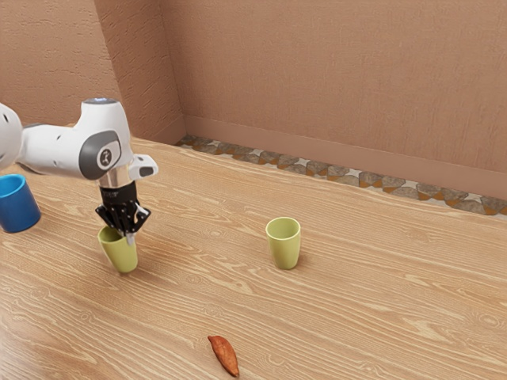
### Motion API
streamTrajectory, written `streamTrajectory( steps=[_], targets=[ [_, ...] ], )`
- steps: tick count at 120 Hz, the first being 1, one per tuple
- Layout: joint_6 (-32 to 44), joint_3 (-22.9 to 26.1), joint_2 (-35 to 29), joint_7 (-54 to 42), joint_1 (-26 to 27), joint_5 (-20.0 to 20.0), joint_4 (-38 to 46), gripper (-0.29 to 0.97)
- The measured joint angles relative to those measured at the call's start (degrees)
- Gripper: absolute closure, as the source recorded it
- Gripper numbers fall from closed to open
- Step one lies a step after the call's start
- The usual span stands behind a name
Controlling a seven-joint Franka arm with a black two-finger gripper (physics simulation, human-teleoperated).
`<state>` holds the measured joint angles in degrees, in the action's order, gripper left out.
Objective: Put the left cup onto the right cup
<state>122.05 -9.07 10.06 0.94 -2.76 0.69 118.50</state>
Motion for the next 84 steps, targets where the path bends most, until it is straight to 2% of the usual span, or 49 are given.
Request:
streamTrajectory(
  steps=[37,84],
  targets=[
    [-0.9,0.2,-1.9,0.2,3.2,0.5,-1.1,0.79],
    [-5.2,0.4,-0.8,0.6,10.3,2.2,-10.0,0.78]
  ],
)
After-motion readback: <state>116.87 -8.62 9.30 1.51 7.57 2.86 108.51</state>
